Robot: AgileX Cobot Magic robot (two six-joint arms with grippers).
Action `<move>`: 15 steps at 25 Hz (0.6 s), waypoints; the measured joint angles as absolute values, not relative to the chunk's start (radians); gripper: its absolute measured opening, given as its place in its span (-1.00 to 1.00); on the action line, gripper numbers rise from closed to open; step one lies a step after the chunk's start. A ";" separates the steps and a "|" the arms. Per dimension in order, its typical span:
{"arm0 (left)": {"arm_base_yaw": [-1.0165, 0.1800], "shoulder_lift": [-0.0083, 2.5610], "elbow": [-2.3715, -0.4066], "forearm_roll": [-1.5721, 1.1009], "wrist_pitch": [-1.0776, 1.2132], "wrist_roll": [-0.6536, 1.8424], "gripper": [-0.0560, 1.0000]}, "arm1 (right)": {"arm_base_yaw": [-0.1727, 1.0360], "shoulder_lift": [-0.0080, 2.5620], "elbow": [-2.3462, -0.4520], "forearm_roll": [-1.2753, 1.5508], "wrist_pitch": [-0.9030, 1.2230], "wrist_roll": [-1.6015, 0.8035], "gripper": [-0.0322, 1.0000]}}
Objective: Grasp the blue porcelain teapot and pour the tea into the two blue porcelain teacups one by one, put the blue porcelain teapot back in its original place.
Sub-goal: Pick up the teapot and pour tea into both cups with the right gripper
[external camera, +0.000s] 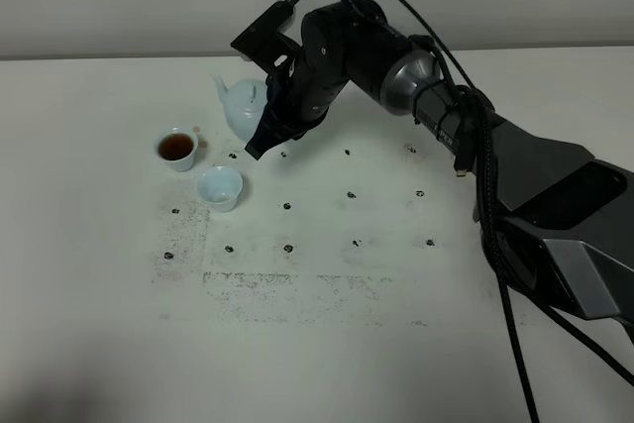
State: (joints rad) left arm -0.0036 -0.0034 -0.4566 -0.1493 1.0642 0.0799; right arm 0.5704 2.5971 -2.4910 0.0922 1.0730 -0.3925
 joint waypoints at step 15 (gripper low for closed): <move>-0.004 -0.003 -0.457 -0.149 1.064 0.080 0.25 | 0.522 2.411 -2.477 -0.045 1.234 -0.392 -0.85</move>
